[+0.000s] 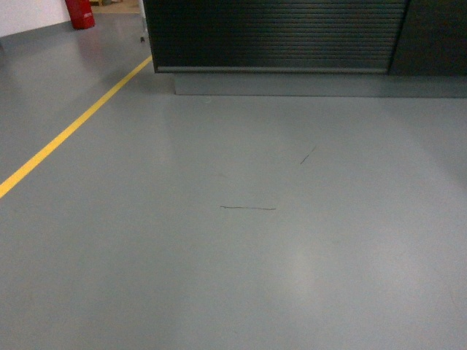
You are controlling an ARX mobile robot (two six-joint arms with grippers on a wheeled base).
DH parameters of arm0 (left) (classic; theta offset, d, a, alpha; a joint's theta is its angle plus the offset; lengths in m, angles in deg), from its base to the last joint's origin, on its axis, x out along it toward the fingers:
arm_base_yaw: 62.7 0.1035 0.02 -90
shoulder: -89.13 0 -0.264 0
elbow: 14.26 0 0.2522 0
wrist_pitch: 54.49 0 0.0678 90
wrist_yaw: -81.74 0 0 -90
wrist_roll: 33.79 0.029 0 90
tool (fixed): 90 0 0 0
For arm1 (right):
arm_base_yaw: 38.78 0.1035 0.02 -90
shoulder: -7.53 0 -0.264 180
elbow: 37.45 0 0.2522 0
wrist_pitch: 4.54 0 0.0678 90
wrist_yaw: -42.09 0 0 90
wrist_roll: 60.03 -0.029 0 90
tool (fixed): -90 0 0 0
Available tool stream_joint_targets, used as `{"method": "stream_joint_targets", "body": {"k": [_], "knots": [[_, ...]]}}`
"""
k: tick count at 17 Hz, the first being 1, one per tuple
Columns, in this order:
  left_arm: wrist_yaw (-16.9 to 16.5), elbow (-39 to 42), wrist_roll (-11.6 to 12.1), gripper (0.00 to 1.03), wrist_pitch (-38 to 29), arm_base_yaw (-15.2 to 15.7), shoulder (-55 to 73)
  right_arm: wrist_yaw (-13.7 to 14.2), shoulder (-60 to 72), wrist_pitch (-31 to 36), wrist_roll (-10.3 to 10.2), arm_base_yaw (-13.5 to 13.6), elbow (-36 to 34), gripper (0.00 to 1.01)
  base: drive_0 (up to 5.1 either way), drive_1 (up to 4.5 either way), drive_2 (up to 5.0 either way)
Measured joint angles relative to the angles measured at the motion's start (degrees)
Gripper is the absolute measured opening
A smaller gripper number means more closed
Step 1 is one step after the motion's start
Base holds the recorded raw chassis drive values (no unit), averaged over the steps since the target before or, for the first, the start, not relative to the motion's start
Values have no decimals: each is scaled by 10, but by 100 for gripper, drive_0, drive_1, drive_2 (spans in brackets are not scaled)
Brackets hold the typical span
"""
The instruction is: Place dark red mango on scale at checkout
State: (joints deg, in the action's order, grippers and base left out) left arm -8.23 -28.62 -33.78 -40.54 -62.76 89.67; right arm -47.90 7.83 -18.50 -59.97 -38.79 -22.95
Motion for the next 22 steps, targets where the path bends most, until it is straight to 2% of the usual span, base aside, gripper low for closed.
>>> {"method": "stream_joint_targets", "body": {"k": [22], "knots": [[0,0,0,98,0,0,0,0,0,0,0,0,0,98,0,0,0]]}}
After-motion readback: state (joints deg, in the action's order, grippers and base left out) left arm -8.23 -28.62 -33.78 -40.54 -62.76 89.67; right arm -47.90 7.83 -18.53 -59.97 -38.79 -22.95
